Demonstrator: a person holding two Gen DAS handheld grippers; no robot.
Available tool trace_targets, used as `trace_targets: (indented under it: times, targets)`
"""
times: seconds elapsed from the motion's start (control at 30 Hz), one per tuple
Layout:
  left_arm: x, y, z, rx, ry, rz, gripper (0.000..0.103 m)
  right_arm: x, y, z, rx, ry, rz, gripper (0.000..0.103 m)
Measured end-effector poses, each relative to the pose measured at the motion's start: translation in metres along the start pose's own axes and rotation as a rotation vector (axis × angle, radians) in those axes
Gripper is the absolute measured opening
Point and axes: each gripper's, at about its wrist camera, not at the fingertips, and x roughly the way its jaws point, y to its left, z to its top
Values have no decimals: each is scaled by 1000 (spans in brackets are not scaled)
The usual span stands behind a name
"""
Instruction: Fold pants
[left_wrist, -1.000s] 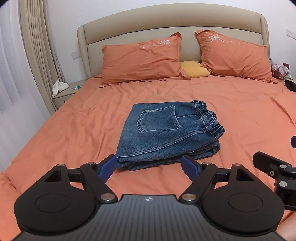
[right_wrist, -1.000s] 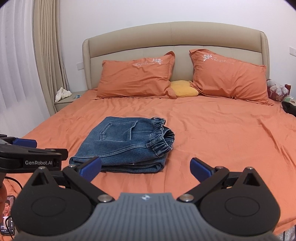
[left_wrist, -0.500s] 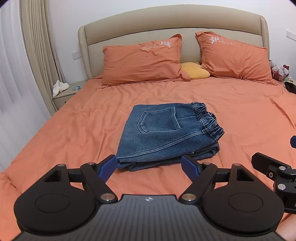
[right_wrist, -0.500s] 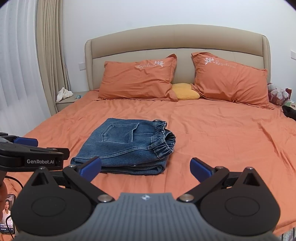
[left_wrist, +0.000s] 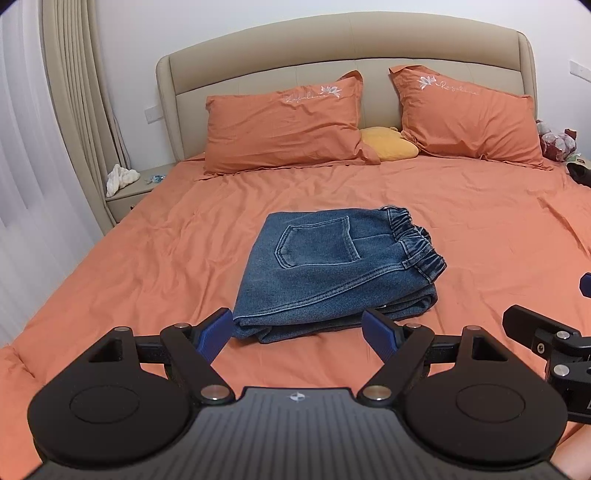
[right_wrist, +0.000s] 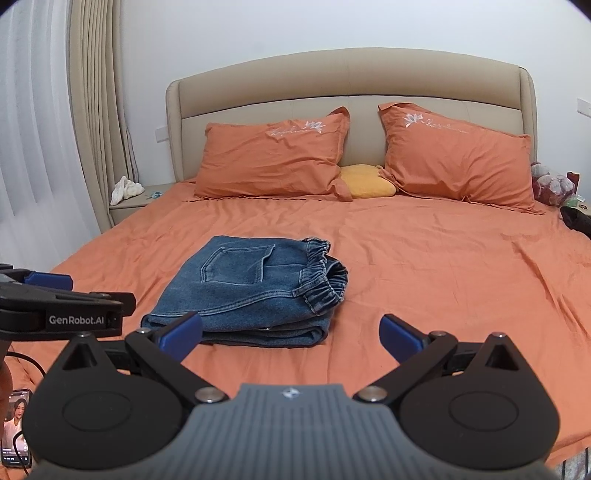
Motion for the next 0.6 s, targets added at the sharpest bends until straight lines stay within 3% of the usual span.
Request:
trace_targets:
  times: [0.6]
  targets:
    - [0, 0, 0, 6, 7, -1, 93, 0, -2, -1, 7, 7, 0, 98]
